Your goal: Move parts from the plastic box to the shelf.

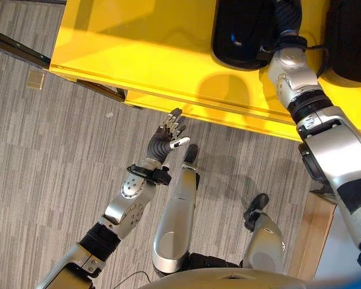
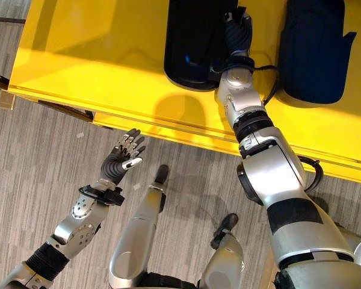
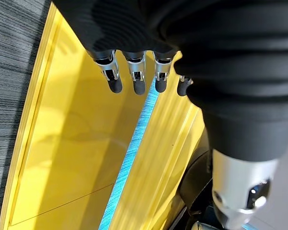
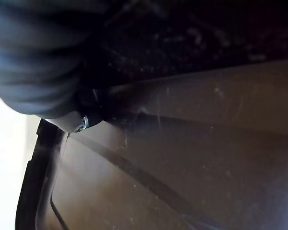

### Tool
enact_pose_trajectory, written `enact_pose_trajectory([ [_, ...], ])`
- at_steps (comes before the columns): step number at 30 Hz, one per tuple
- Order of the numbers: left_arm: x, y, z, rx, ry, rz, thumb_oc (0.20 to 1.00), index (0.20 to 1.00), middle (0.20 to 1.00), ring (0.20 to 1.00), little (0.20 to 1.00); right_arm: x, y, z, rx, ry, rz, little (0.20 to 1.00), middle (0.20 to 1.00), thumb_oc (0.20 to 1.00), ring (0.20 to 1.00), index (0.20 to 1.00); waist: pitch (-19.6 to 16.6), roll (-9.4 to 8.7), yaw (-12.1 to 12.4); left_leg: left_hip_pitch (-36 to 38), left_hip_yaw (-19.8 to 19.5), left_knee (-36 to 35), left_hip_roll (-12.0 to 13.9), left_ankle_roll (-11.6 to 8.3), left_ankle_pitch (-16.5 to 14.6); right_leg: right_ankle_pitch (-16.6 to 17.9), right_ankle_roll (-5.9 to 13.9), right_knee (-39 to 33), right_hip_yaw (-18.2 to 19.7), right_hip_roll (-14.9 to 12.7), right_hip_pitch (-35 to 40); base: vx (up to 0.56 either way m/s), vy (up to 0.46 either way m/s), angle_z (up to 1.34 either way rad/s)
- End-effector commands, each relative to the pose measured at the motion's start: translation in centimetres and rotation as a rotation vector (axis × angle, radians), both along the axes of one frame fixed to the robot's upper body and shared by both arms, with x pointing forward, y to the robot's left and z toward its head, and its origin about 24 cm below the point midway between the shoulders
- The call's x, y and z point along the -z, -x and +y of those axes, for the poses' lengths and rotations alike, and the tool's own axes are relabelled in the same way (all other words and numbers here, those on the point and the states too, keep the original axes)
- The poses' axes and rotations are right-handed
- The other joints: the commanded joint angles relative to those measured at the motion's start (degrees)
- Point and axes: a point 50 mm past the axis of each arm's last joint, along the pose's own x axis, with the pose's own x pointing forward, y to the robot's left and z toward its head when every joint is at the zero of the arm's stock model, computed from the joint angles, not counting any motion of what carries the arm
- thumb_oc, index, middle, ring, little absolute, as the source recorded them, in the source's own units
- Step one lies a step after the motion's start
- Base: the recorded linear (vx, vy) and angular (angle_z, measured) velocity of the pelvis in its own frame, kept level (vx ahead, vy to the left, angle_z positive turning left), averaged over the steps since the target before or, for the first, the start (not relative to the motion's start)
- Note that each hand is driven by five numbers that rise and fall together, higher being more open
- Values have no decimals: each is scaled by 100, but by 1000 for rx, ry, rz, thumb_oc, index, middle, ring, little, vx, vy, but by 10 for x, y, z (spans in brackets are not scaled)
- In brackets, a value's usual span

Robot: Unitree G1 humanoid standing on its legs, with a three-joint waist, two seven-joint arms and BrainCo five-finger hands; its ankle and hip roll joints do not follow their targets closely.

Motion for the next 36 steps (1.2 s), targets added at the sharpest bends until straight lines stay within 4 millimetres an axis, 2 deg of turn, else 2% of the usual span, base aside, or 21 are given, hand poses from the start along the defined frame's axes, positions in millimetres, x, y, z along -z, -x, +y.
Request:
enact_pose_trajectory([
  [1, -25, 2, -4, 11, 62, -114, 1000, 1000, 1000, 1000, 1000, -31, 5, -1, 22, 61, -94, 724, 724, 724, 724, 724, -82, 34, 95, 127, 414, -74, 293, 52, -237, 242, -292, 301, 334, 91, -494, 0, 0, 0],
  [2, -25, 2, -3, 10, 61, -115, 1000, 1000, 1000, 1000, 1000, -32, 5, -1, 25, 66, -95, 1000, 1000, 1000, 1000, 1000, -82, 36, 97, 120, 414, -73, 287, 53, -237, 245, -288, 302, 337, 91, -494, 0, 0, 0],
  [17, -25, 1, -2, 0, 67, -116, 1000, 1000, 1000, 1000, 1000, -30, 7, 7, 10, 71, -112, 1000, 1000, 1000, 1000, 1000, -82, 10, 33, 116, 444, -65, 310, 58, -226, 256, -281, 312, 342, 98, -501, 0, 0, 0],
  [23, -24, 1, 0, -9, 70, -106, 1000, 1000, 1000, 1000, 1000, -24, 7, 18, -30, 73, -108, 1000, 1000, 1000, 1000, 1000, -82, -7, -13, 152, 483, -61, 338, 48, -234, 264, -288, 303, 389, 110, -512, -7, 1, -2],
  [36, -22, 2, 2, -21, 74, -98, 1000, 1000, 1000, 1000, 1000, -21, 10, 23, -58, 42, -139, 1000, 1000, 1000, 1000, 1000, -82, -73, -126, 169, 516, -70, 393, 35, -227, 264, -284, 338, 447, 142, -585, -8, -5, -5],
])
